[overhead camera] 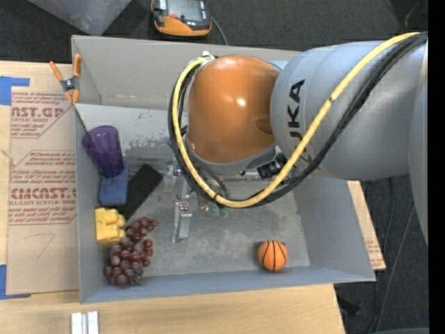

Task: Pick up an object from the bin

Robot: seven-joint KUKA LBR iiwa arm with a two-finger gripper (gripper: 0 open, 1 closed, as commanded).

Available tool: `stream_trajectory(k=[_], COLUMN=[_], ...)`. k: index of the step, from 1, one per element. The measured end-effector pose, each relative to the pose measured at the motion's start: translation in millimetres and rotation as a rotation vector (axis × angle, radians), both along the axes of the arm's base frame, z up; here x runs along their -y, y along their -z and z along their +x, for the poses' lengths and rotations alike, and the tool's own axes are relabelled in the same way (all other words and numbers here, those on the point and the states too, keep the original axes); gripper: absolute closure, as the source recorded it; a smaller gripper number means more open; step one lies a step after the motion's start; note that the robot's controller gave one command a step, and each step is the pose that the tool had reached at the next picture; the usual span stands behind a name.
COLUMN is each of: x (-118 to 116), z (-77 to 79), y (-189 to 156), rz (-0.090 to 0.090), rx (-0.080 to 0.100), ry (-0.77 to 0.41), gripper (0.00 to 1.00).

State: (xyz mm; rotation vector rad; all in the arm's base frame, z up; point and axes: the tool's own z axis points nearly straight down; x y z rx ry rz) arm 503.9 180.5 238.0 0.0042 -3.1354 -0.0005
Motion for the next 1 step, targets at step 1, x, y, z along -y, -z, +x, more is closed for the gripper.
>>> stream_trajectory(k=[1], x=[1.1], z=[1.9], y=[-3.5], rz=[0.001], rx=[0.007], ry=[0.002], gripper=[0.00])
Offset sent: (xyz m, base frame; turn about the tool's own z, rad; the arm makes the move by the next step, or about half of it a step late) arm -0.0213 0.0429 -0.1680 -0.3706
